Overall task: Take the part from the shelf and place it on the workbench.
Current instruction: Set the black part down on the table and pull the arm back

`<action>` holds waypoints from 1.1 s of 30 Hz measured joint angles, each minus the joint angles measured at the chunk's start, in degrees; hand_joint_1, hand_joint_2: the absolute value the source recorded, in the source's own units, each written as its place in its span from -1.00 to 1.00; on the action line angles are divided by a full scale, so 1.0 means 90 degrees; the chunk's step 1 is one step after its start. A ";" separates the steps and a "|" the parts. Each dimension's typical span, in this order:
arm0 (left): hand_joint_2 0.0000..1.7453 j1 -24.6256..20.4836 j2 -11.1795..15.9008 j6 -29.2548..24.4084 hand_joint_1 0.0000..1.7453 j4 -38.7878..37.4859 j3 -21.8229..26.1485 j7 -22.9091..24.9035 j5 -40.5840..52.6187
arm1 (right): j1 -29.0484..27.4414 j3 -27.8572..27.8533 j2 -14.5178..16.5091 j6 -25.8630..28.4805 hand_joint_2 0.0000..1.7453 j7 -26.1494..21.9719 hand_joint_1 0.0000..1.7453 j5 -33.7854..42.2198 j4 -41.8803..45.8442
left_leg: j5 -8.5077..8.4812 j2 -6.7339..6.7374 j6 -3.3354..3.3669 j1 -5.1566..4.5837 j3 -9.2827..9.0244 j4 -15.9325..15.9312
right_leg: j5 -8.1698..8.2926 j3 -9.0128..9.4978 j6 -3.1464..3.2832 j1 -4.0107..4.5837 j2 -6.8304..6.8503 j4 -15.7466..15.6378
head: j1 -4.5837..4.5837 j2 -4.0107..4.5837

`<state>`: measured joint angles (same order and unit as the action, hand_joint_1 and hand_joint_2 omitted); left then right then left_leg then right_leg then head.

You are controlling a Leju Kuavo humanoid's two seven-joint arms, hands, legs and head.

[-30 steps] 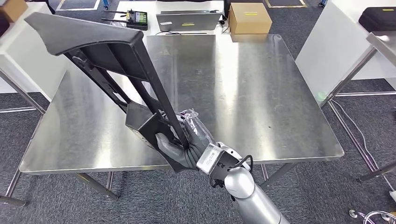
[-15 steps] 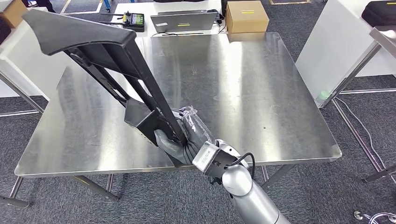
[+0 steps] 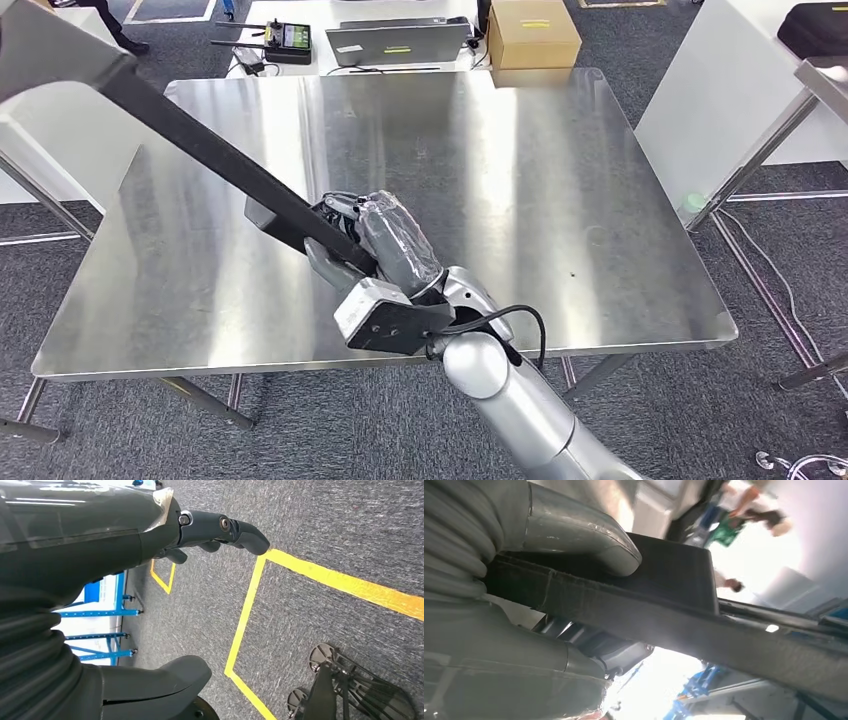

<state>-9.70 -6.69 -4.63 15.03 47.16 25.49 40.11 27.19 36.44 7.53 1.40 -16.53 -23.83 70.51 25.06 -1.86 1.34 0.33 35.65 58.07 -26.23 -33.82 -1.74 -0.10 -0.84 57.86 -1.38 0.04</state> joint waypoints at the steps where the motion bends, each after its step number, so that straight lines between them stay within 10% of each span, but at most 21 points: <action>1: 1.00 0.0000 -0.0004 0.0000 -1.00 -0.0001 0.0001 0.0000 -0.0001 | 0.0096 0.0036 0.0035 0.0092 1.00 0.0070 1.00 -0.0211 -0.0099 | -0.0001 0.0001 0.0001 0.0000 0.0010 0.0001 | 0.0003 -0.0008 0.0003 0.0001 0.0000 -0.0001 | 0.0001 0.0000; 20: 1.00 -0.0051 -0.0047 0.0026 -1.00 -0.0012 -0.0163 0.0000 0.0136 | 0.2578 0.0525 0.0729 0.1081 1.00 0.1753 1.00 -0.3652 -0.4344 | 0.0010 0.0001 0.0001 0.0003 0.0069 -0.0011 | 0.0001 -0.0031 0.0004 0.0008 0.0002 -0.0073 | 0.0001 0.0000; 33: 1.00 -0.0050 -0.0084 0.0015 -1.00 -0.0016 -0.0237 0.0000 0.0083 | 0.2945 0.0751 0.0674 0.0255 1.00 0.3228 1.00 -0.4658 -0.5562 | -0.0007 0.0003 0.0014 0.0005 0.0029 -0.0005 | 0.0021 0.0006 0.0018 0.0007 0.0002 -0.0072 | 0.0001 0.0000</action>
<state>-10.15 -7.44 -4.50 14.88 45.02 25.49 40.85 53.69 43.20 13.59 3.69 12.52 -65.75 20.45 25.00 -1.84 1.46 0.37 35.92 58.02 -26.04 -33.76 -1.58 -0.03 -0.82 57.20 -1.38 0.04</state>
